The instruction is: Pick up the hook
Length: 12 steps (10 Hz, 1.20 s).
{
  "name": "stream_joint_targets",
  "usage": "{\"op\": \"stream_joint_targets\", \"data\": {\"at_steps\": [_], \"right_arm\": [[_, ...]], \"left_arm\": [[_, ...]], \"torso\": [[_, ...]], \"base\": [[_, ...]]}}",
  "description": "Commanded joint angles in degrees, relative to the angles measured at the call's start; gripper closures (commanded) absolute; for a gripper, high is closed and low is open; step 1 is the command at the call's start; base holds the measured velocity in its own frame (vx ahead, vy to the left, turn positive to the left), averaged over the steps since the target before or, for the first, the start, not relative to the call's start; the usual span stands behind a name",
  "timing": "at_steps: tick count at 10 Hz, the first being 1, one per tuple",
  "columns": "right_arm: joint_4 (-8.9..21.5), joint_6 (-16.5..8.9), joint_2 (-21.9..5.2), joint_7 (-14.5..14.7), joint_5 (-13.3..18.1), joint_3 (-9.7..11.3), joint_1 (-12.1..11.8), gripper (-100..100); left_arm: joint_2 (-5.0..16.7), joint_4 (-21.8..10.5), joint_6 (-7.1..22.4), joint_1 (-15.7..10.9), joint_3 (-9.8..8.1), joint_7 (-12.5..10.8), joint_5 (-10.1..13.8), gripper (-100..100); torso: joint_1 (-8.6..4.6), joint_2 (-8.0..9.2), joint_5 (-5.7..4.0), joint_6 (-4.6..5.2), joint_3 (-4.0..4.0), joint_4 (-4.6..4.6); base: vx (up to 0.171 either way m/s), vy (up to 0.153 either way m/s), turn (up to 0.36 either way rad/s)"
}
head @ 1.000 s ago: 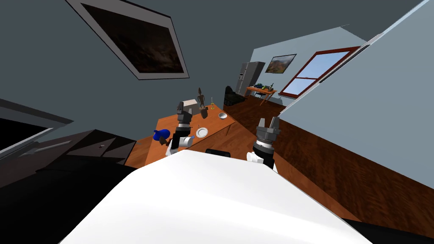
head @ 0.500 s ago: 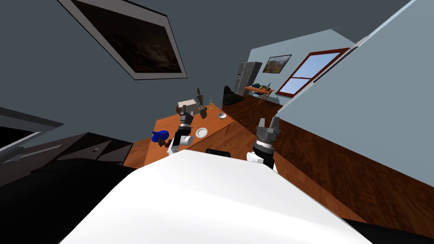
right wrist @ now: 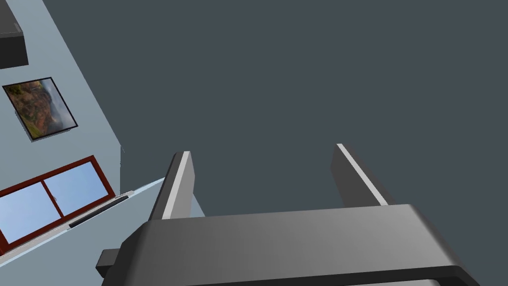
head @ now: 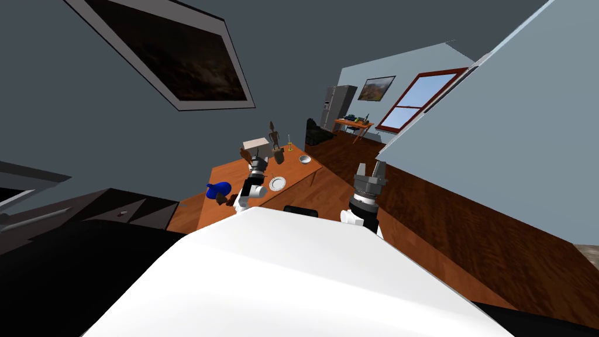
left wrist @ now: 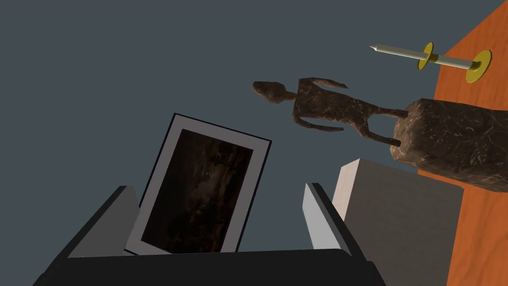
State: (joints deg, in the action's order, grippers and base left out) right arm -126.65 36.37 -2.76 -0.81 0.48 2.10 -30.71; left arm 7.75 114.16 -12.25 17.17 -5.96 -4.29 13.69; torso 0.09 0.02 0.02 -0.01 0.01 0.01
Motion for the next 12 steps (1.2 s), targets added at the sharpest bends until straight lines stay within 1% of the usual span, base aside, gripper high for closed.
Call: {"op": "stream_joint_targets", "data": {"at_steps": [1, 2, 3, 4, 5, 6, 7, 8, 9, 10, 11, 12], "right_arm": [[0.0, 0.0, 0.0, 0.0, 0.0, 0.0, 0.0, 0], [0.0, 0.0, 0.0, 0.0, 0.0, 0.0, 0.0, 0], [0.0, 0.0, 0.0, 0.0, 0.0, 0.0, 0.0, 0], [0.0, 0.0, 0.0, 0.0, 0.0, 0.0, 0.0, 0], [0.0, 0.0, 0.0, 0.0, 0.0, 0.0, 0.0, 0], [0.0, 0.0, 0.0, 0.0, 0.0, 0.0, 0.0, 0], [0.0, 0.0, 0.0, 0.0, 0.0, 0.0, 0.0, 0], [0.0, 0.0, 0.0, 0.0, 0.0, 0.0, 0.0, 0], [0.0, 0.0, 0.0, 0.0, 0.0, 0.0, 0.0, 0], [0.0, 0.0, 0.0, 0.0, 0.0, 0.0, 0.0, 0], [0.0, 0.0, 0.0, 0.0, 0.0, 0.0, 0.0, 0], [0.0, 0.0, 0.0, 0.0, 0.0, 0.0, 0.0, 0]], "left_arm": [[0.3, -2.9, 1.0, -1.5, -0.61, -0.9, 1.4, -100], [0.3, -3.8, 1.0, -1.5, -0.61, -0.9, 1.4, -100], [0.8, -5.9, 2.0, -2.8, -1.38, -1.9, 2.8, -100], [0.8, -6.9, 2.0, -2.8, -1.38, -1.9, 2.8, -100], [1.4, -8.6, 3.1, -4.2, -2.17, -2.9, 4.2, -100], [1.4, -10.0, 3.1, -4.2, -2.17, -2.9, 4.2, -100], [1.9, -12.2, 4.3, -5.7, -2.98, -4.0, 5.6, -100], [1.9, -13.2, 4.3, -5.7, -2.98, -4.0, 5.6, -100], [2.4, -15.9, 5.4, -7.1, -3.80, -5.0, 7.1, -100], [2.9, -17.9, 6.6, -8.6, -4.63, -6.1, 8.5, -100], [2.9, -19.3, 6.6, -8.6, -4.63, -6.1, 8.5, -100], [2.9, -20.0, 6.6, -8.6, -4.63, -6.1, 8.5, -100]], "torso": [[0.00, 0.00, 0.00, 0.00, 0.00, 0.00], [0.00, -0.01, 0.00, 0.01, -0.01, 0.00], [-0.01, -0.01, 0.00, 0.00, -0.01, 0.00], [-0.01, 0.00, 0.00, 0.01, 0.00, 0.00], [-0.03, -0.01, -0.01, -0.01, 0.00, 0.00], [-0.02, -0.01, -0.01, 0.01, -0.01, 0.00], [-0.02, -0.01, -0.01, -0.01, -0.01, 0.00], [0.00, -0.01, -0.01, 0.01, -0.01, 0.00], [-0.02, 0.00, 0.00, -0.01, 0.00, 0.00], [-0.02, 0.00, -0.01, 0.01, 0.00, 0.00], [0.02, 0.02, 0.00, 0.00, 0.01, 0.01], [0.01, 0.01, 0.00, -0.02, 0.01, 0.00]], "base": [[-0.008, 0.018, -0.069], [-0.008, 0.017, -0.038], [-0.015, 0.017, -0.072], [-0.009, 0.013, -0.051], [-0.009, 0.014, -0.089], [-0.008, 0.015, -0.046], [-0.013, 0.017, -0.064], [-0.014, 0.016, -0.052], [-0.012, 0.014, -0.093], [-0.020, 0.028, -0.132], [-0.014, 0.024, -0.048], [-0.004, 0.008, 0.007]]}}
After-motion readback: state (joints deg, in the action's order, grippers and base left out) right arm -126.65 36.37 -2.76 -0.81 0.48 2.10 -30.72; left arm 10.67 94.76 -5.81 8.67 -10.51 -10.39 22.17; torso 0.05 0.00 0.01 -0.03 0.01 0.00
